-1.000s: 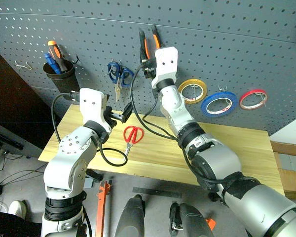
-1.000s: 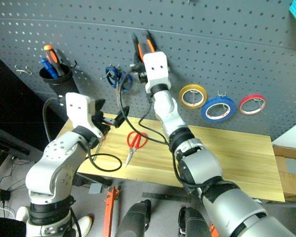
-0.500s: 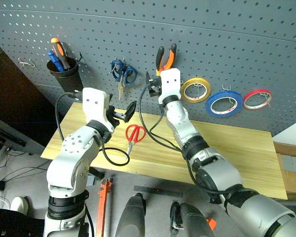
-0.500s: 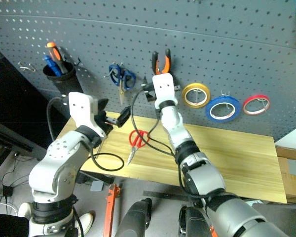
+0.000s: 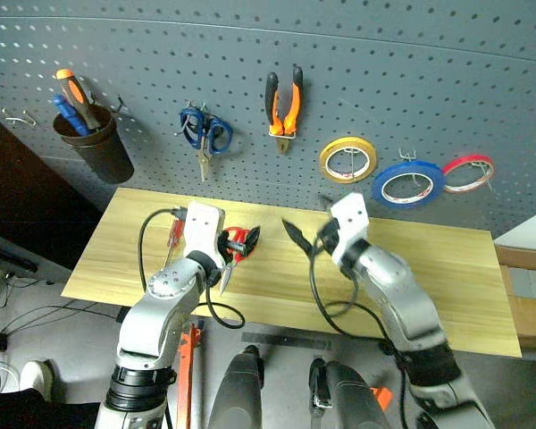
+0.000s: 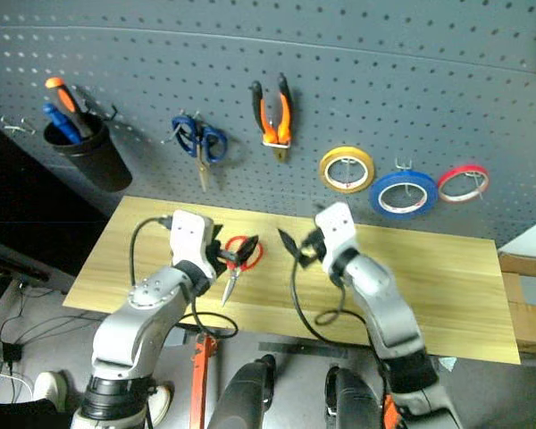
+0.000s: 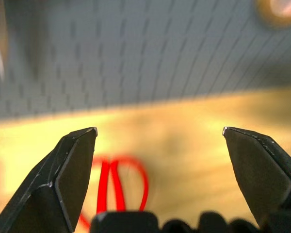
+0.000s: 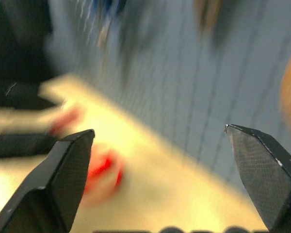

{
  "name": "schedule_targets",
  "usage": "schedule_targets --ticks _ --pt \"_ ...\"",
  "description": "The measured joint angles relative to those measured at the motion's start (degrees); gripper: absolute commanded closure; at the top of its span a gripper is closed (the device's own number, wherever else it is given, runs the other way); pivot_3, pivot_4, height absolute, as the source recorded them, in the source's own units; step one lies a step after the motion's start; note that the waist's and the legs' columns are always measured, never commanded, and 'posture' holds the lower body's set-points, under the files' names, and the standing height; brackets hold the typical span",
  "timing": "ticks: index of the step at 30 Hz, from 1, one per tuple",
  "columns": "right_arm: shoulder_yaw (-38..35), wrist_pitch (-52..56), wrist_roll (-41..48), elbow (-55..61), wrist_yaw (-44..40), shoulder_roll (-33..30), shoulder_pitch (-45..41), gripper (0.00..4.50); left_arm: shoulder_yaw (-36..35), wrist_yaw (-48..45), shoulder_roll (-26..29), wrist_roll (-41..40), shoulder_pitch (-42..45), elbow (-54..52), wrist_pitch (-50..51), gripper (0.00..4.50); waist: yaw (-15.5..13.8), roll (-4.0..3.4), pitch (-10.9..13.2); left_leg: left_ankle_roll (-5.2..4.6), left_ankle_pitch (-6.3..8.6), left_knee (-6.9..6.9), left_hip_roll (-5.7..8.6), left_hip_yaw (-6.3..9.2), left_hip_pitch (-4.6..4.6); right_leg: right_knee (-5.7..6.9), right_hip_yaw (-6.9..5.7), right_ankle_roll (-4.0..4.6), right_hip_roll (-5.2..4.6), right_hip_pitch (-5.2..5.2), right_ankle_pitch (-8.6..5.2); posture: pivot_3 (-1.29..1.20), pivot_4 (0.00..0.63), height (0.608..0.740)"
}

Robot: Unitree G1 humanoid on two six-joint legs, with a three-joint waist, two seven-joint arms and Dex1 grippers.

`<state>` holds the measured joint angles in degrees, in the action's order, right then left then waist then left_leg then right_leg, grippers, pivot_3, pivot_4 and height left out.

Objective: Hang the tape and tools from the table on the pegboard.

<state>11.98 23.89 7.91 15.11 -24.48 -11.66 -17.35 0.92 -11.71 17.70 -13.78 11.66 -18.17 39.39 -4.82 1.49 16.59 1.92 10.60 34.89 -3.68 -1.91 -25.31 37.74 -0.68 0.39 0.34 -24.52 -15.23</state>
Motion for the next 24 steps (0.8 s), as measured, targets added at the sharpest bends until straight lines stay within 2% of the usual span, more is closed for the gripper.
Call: schedule_targets --ticks 5,13,22,24 --pt "0.92 3.74 2.60 10.80 -6.76 -8.32 4.72 0.04 3.30 1.48 -0.37 3.96 -3.11 4.35 0.03 0.00 1.91 0.10 1.07 -0.01 -0.01 0.00 -0.02 0.02 0.10 0.07 0.00 0.00 0.02 0.01 -0.01 0.05 0.348 0.740" --pt "3.13 3.58 4.25 17.55 -16.52 -18.73 9.90 0.04 2.94 4.90 -0.44 8.32 -5.40 11.73 1.14 0.00 3.62 0.36 2.25 0.00 0.00 -0.01 -0.01 -0.04 0.20 0.10 0.06 -0.04 0.03 0.04 -0.04 0.00 0.381 0.740" --pt "4.80 3.22 4.66 18.67 -18.51 -19.57 9.77 0.04 1.42 5.29 -0.21 9.82 -4.52 13.50 0.02 0.00 3.76 0.33 2.52 0.00 -0.01 -0.01 -0.02 -0.09 0.43 0.12 0.11 -0.04 0.01 0.20 -0.05 -0.02 0.394 0.740" --pt "4.80 3.22 4.73 18.67 -18.82 -19.59 9.39 0.00 1.24 4.96 -0.13 9.87 -4.20 13.86 0.11 0.40 3.84 0.32 2.53 0.00 -0.01 -0.01 -0.02 -0.09 0.44 0.13 0.11 -0.03 0.01 0.21 -0.05 -0.02 0.393 0.740"
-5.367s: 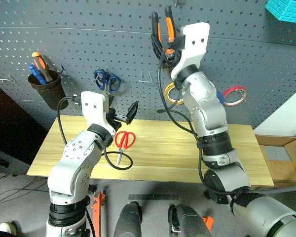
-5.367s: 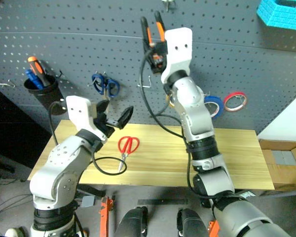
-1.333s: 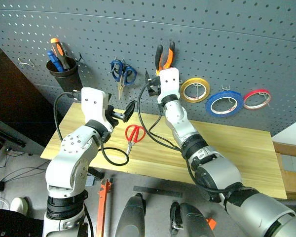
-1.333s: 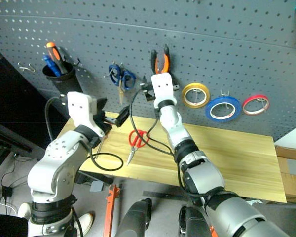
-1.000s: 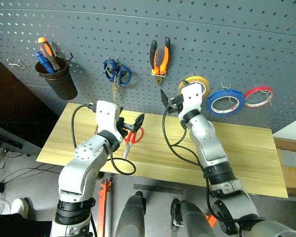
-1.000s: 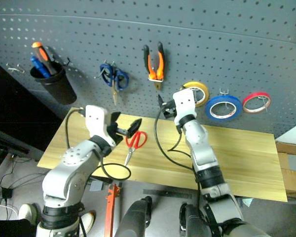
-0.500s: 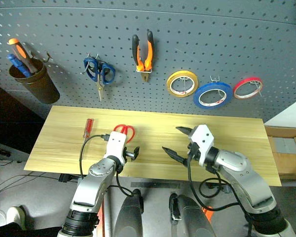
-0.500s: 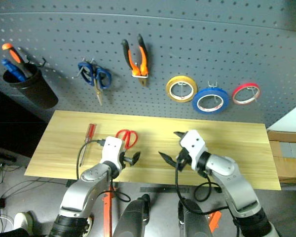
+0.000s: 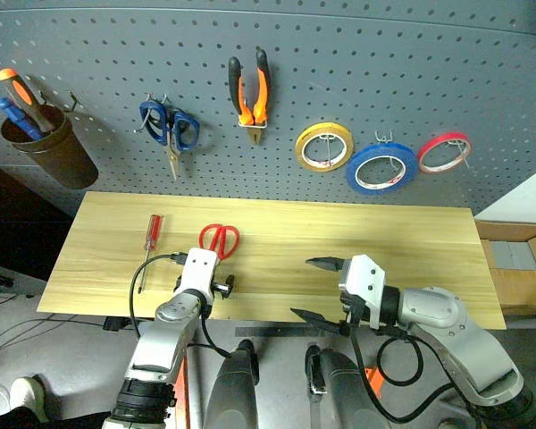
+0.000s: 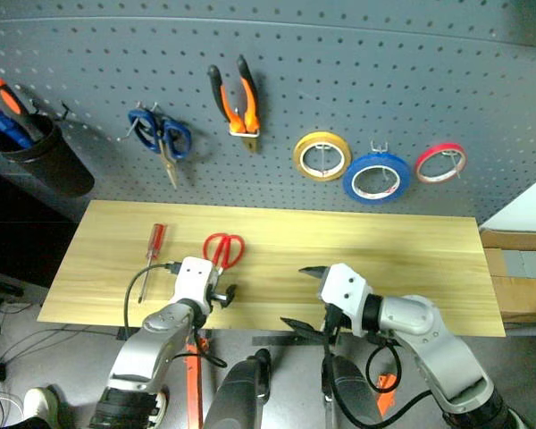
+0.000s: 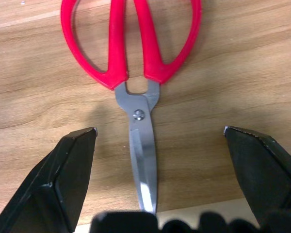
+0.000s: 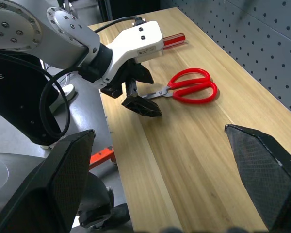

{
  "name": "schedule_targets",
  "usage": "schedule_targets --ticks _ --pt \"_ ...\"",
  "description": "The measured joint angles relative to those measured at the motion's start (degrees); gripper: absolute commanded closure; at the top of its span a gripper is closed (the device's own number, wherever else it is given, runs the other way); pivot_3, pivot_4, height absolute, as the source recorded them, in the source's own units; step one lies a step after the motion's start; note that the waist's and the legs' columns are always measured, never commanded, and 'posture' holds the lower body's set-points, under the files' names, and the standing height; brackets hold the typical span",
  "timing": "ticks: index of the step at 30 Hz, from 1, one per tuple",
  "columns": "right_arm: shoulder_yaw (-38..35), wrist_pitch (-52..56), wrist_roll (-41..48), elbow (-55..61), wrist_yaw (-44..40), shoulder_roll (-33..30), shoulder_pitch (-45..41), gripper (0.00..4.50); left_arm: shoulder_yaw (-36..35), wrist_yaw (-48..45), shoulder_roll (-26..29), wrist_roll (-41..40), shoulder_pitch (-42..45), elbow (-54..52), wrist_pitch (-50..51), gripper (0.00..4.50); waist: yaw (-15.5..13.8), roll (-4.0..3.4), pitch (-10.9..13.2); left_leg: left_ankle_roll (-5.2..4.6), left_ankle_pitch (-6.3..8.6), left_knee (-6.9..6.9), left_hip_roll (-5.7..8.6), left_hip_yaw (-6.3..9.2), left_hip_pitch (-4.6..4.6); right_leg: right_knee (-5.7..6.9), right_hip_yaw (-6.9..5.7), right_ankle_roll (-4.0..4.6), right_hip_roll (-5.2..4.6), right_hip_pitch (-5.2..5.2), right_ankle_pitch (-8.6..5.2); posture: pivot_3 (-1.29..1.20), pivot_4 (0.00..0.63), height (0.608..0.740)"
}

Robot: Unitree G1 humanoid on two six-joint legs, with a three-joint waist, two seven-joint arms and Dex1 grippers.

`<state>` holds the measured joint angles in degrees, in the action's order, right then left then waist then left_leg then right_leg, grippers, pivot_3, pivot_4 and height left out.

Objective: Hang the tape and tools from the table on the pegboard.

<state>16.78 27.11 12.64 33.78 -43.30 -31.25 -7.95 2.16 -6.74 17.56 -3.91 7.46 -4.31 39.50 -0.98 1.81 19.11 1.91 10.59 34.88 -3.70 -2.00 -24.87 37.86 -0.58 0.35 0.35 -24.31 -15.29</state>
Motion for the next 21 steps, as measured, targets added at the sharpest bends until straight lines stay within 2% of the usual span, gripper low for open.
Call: schedule_targets --ticks 6,10,12,21 --pt "-0.04 0.00 0.18 0.00 -0.53 -0.14 -0.31 0.00 -0.05 -0.40 0.83 0.41 1.20 1.58 0.15 2.29 0.09 -0.02 0.02 0.00 0.00 -0.01 0.00 -0.01 0.00 -0.01 0.00 0.01 0.00 0.00 -0.01 -0.01 0.392 0.740" --pt "-0.04 0.00 0.18 0.00 -0.61 -0.26 -0.34 0.00 -0.06 -0.62 1.41 1.33 1.25 1.80 0.23 3.74 0.18 -0.06 0.04 0.00 0.00 -0.01 0.00 -0.02 0.00 -0.01 0.01 0.01 0.00 0.00 -0.01 -0.01 0.389 0.740" --pt "-0.04 -0.04 0.17 -0.01 -0.64 -0.28 -0.34 0.00 -0.06 -0.66 1.42 1.74 1.21 1.77 0.25 4.27 0.19 -0.06 0.05 0.00 0.00 -0.01 0.00 -0.02 0.00 -0.01 0.01 0.01 0.00 0.00 -0.01 -0.01 0.388 0.740" --pt "-1.00 -1.61 0.70 -0.29 -1.43 0.08 -0.31 0.00 -2.63 -2.31 -0.06 0.48 -1.04 -0.01 -0.05 4.27 0.42 -0.08 0.05 0.01 0.01 -0.03 0.00 -0.03 -0.01 -0.06 0.00 0.00 -0.01 0.00 -0.01 0.03 0.350 0.740"
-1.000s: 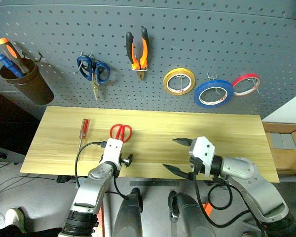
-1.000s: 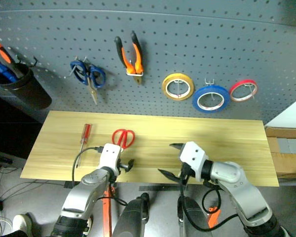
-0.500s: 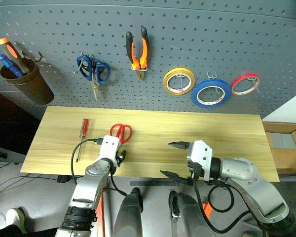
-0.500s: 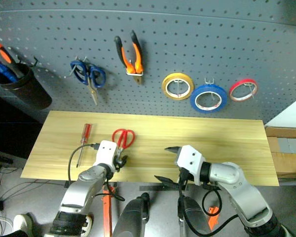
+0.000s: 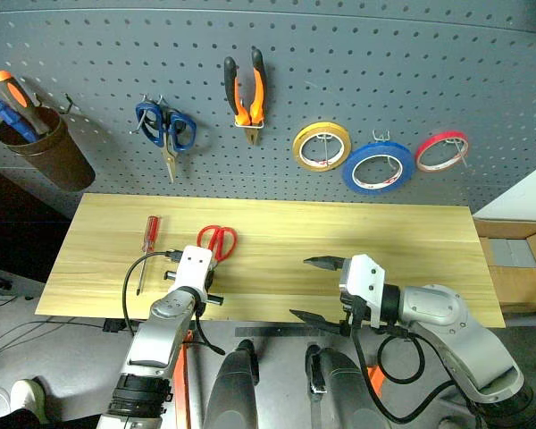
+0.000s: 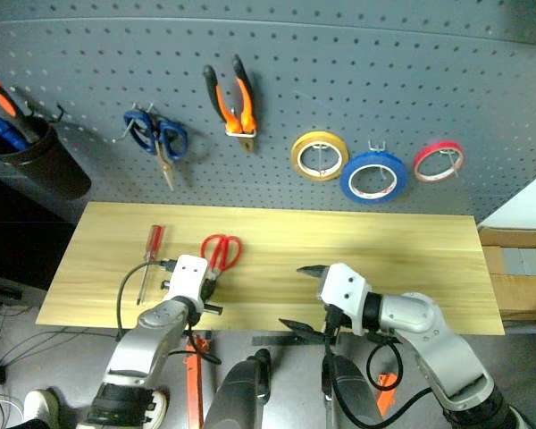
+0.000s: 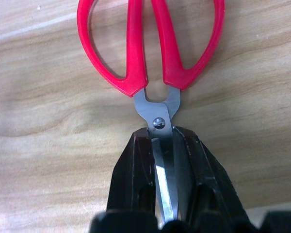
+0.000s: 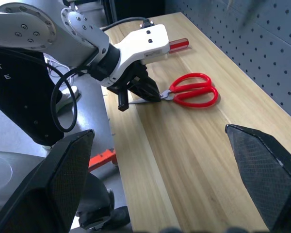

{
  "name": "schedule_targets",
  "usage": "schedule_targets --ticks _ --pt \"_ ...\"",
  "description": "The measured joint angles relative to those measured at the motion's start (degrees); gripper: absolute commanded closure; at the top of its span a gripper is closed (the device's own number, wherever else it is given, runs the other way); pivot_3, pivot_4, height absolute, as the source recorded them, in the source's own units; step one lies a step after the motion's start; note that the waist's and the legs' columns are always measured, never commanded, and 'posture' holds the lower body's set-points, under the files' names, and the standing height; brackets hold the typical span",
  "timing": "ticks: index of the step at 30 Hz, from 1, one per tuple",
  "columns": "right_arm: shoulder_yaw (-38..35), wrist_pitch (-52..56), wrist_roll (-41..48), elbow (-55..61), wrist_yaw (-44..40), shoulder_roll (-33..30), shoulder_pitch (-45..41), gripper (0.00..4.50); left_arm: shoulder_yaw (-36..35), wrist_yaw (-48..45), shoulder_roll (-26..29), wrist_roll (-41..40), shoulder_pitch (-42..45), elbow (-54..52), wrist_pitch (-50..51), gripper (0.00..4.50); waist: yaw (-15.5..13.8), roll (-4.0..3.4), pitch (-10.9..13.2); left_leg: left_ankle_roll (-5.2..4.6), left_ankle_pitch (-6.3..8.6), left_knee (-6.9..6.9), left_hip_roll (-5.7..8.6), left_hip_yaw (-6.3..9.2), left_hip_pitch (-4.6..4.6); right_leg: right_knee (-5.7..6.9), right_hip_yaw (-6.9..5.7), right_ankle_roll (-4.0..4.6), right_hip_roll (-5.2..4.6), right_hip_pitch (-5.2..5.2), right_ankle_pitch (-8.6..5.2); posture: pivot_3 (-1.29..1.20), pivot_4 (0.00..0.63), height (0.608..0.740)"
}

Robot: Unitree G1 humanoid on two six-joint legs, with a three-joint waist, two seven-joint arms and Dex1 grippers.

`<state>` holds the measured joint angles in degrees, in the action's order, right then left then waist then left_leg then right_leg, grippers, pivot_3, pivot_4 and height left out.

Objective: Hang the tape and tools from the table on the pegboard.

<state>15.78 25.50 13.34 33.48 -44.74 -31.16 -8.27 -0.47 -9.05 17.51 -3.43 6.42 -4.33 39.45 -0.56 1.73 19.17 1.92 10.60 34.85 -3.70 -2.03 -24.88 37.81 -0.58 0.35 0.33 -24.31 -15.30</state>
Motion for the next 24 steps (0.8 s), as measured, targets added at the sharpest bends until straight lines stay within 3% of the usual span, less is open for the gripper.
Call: schedule_targets --ticks 5,10,14,18,24 --pt "-5.40 1.28 3.81 0.17 3.82 3.24 0.49 0.00 0.16 -3.29 0.24 -0.85 -3.94 -2.68 -5.07 4.27 -0.07 0.01 -0.01 0.01 0.00 -0.02 0.01 0.03 -0.07 -0.04 -0.04 -0.01 -0.01 -0.01 0.00 0.04 0.328 0.740" --pt "-10.81 2.32 6.93 0.31 8.89 7.53 2.72 0.00 0.15 0.95 -0.01 3.70 -7.79 -7.46 -16.95 4.27 -0.42 0.07 -0.06 0.04 0.02 -0.03 0.00 0.01 -0.11 -0.10 -0.02 -0.01 -0.04 -0.03 0.00 0.04 0.308 0.740" --pt "-14.84 0.25 13.27 2.59 11.19 12.97 5.49 0.00 0.06 3.37 -1.74 5.78 -16.55 -14.76 -19.85 4.27 -0.11 0.08 -0.07 0.18 0.14 -0.04 0.00 -0.03 -0.13 -0.10 0.03 -0.16 -0.04 -0.05 -0.09 0.04 0.299 0.740" --pt "-16.78 -2.14 17.58 7.42 12.27 15.00 9.52 0.00 -2.08 1.63 -3.63 2.38 -26.77 -20.49 -29.10 4.27 -0.03 0.11 -0.12 0.22 0.25 -0.04 0.00 0.01 -0.15 -0.09 -0.01 -0.15 -0.04 -0.06 -0.19 0.06 0.285 0.740" --pt "-16.87 -3.50 20.29 8.08 12.96 15.58 11.04 0.00 -5.97 -0.10 -5.29 -1.99 -24.19 -23.86 -38.52 4.27 -0.76 0.20 -0.41 0.15 0.22 0.09 0.04 0.05 -0.13 -0.05 -0.05 -0.19 -0.04 0.00 -0.16 0.08 0.260 0.740"
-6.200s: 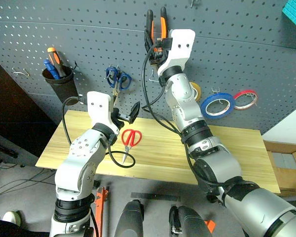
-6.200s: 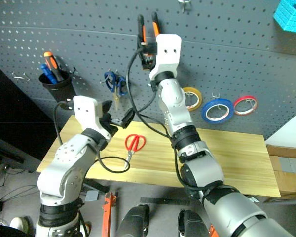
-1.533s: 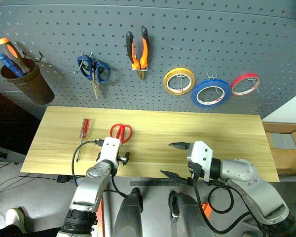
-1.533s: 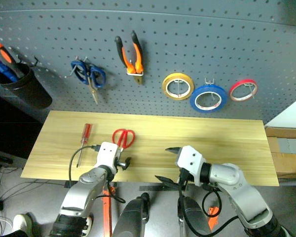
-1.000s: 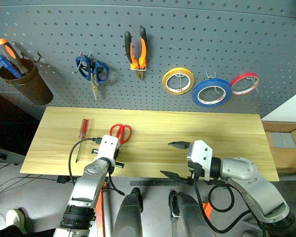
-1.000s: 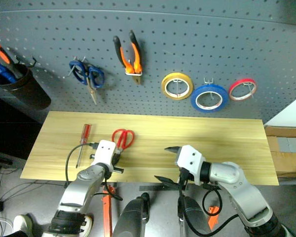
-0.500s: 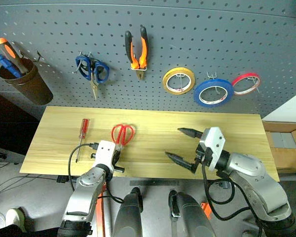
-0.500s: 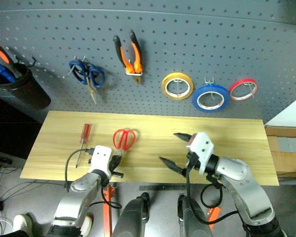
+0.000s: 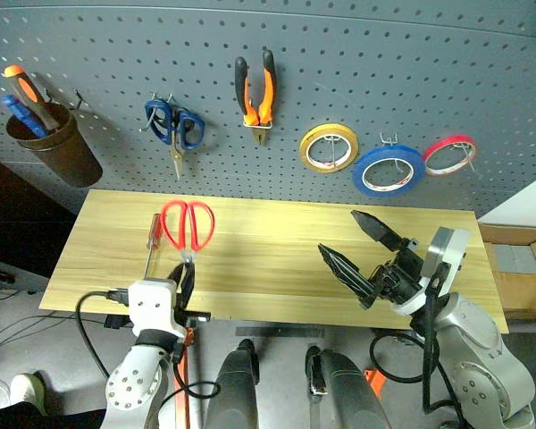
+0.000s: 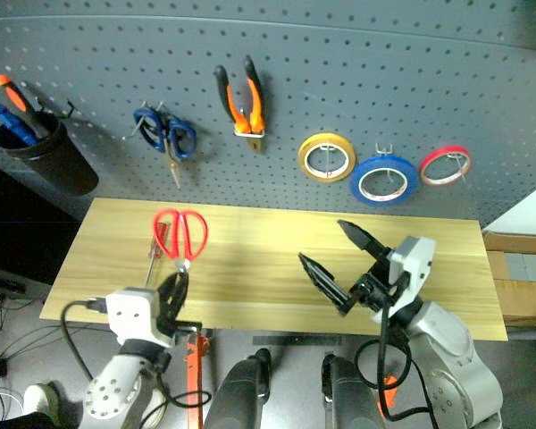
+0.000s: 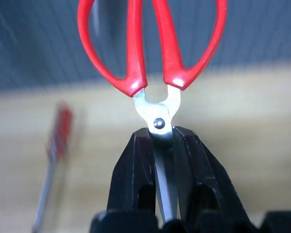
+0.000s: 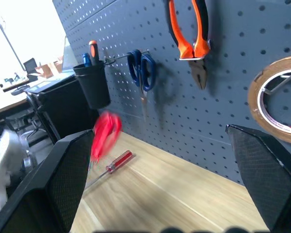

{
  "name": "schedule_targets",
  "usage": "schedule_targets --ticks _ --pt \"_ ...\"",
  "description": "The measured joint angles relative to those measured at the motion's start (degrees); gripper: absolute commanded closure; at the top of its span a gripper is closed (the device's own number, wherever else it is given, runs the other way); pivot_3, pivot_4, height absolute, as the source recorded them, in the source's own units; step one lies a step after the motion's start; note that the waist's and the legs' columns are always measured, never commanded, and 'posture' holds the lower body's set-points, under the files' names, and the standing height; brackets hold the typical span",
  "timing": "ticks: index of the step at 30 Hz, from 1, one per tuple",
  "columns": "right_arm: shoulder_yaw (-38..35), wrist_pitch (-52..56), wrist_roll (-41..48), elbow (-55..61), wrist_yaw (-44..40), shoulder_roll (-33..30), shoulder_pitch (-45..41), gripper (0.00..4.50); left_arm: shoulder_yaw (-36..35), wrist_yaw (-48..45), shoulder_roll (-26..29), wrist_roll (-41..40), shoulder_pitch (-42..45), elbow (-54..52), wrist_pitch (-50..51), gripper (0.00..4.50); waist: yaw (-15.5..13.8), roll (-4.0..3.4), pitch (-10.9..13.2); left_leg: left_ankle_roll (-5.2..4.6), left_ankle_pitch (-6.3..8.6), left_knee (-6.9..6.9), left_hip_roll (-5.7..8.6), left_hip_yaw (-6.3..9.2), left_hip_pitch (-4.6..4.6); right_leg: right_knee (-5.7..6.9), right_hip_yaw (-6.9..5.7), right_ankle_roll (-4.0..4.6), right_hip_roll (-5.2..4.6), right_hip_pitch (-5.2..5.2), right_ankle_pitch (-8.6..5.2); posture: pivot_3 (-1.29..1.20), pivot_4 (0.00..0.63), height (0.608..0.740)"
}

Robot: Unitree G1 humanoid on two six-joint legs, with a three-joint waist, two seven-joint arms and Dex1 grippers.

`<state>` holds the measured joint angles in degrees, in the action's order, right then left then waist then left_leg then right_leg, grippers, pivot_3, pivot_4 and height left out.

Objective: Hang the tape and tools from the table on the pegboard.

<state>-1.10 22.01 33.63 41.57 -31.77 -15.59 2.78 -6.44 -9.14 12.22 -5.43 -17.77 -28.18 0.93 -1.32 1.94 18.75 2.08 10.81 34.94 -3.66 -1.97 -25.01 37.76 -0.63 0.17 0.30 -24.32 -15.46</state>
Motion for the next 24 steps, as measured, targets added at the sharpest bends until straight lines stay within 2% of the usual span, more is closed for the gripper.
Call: schedule_targets --ticks 6,13,24 --pt "-1.07 -2.04 0.32 -2.14 0.79 -0.05 -2.76 0.00 -0.71 0.13 -0.61 0.85 4.77 -1.28 -4.78 4.27 -0.10 0.18 -0.69 0.00 -0.01 0.00 0.00 0.02 -0.02 0.01 -0.03 0.02 0.09 0.01 -0.01 0.10 0.239 0.740" --pt "-1.15 -6.66 -2.33 -7.26 1.46 0.39 -7.48 0.00 -3.52 4.30 -0.65 4.39 14.31 6.01 -7.78 4.27 -0.06 0.30 -1.81 0.01 -0.02 0.13 0.01 -0.01 0.11 0.23 -0.02 0.02 0.11 0.11 -0.01 0.09 0.224 0.740" --pt "-1.22 -8.15 -4.15 -9.48 3.77 0.37 -10.23 0.00 -5.56 7.15 -0.94 4.22 21.63 13.35 -3.32 4.27 -0.16 0.40 -2.69 0.00 -0.03 0.45 0.00 -0.01 0.12 0.46 -0.10 0.04 0.10 0.24 0.01 0.07 0.227 0.740"
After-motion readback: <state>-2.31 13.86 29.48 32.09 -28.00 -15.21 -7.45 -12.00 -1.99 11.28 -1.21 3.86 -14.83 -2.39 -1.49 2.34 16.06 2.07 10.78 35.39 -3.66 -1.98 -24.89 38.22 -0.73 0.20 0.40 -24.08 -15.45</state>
